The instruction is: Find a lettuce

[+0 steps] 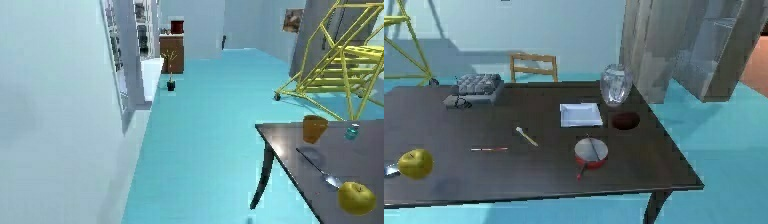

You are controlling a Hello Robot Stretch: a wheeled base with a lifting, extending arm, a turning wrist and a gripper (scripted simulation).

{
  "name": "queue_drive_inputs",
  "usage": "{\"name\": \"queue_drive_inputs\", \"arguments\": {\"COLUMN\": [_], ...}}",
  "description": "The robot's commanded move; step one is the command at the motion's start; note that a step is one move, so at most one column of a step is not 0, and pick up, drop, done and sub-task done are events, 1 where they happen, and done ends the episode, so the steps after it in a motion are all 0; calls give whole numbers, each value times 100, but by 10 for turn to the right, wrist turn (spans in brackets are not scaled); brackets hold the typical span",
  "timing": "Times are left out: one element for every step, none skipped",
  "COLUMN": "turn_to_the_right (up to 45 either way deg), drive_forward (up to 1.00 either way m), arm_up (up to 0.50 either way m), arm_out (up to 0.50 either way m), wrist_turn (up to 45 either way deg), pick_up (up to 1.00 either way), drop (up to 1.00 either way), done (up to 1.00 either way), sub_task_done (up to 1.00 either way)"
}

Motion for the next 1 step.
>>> {"name": "queue_drive_inputs", "arguments": {"turn_to_the_right": [0], "drive_forward": [100], "arm_up": [0], "arm_out": [0], "wrist_turn": [0], "pick_up": [0], "drop": [0], "done": [0], "sub_task_done": [0]}}
